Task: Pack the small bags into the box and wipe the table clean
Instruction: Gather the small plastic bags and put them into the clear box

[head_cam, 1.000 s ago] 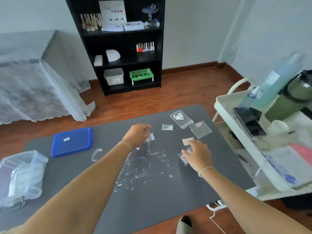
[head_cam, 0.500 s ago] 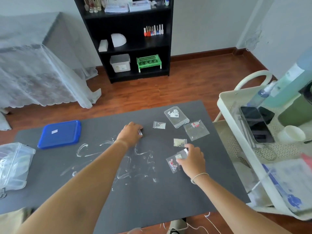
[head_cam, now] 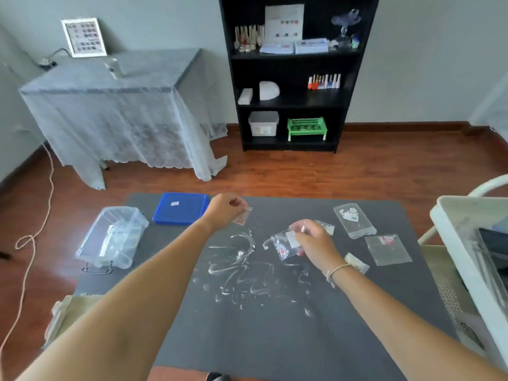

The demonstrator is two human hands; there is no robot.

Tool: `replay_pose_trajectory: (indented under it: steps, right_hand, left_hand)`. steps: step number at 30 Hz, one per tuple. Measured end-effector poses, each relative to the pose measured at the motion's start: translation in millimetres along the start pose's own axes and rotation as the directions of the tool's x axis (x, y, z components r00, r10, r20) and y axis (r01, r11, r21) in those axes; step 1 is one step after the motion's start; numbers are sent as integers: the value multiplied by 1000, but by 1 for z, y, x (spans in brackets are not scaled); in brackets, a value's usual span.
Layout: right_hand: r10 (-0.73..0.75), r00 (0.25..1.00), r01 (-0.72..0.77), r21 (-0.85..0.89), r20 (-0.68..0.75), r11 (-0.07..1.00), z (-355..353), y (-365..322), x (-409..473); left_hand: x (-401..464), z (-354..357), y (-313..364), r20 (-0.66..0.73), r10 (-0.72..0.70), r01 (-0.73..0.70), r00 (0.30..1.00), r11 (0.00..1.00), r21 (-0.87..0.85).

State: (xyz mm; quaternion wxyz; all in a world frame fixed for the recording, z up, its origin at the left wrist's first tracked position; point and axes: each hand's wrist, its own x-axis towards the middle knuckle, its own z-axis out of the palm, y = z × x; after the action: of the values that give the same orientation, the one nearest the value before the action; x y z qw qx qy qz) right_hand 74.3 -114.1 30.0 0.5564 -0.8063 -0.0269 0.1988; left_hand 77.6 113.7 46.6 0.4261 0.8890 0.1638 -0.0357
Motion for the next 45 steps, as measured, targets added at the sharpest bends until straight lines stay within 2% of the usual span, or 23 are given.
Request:
replay_pose_trajectory:
  steps: [4, 7, 11, 16, 21, 27, 30, 33, 37, 41, 45]
  right_hand:
    - [-69, 993, 64, 46, 97, 997, 60, -51, 18]
    - [-129, 982, 119, 79, 136, 990, 119, -87, 29]
    - [-183, 964, 171, 82, 193, 982, 196, -122, 40]
    - [-213, 958, 211, 31, 191, 977, 267, -142, 50]
    - [-271, 938, 285, -36, 217, 958, 307, -152, 56]
    - [-294, 928, 315, -60, 229, 947, 341, -157, 55]
    - [-287, 912, 330, -108, 294, 938, 357, -151, 49]
    - [-274, 889, 372, -229, 367, 899, 358, -143, 44]
    - [-314, 931, 353, -237, 187, 905, 323, -127, 45]
    - [-220, 975, 215, -169, -14, 962, 250, -94, 45]
    - [-115, 971, 71, -205, -210, 976, 155, -43, 33]
  left_hand:
    - [-15, -88, -35, -127, -42, 35, 991, 998, -61]
    - [-27, -152, -76, -225, -88, 80, 970, 996, -43]
    - [-40, -209, -135, -289, -139, 127, 947, 990, -61]
    - [-45, -223, -194, -249, -192, 189, 949, 981, -36]
    - [-50, -222, -225, -174, -124, 149, 977, 979, 138]
    - [-54, -246, -230, -328, -7, 43, 945, 994, 101]
    - [-56, -259, -226, -382, -10, 27, 924, 999, 39]
    - [-54, -262, -217, -406, 2, 6, 914, 1000, 18]
    - [-40, -244, -193, -361, 27, -32, 932, 999, -7]
    - [-14, -195, -147, -254, 111, -114, 961, 993, 1]
    - [11, -124, -88, -103, 190, -189, 976, 982, 18]
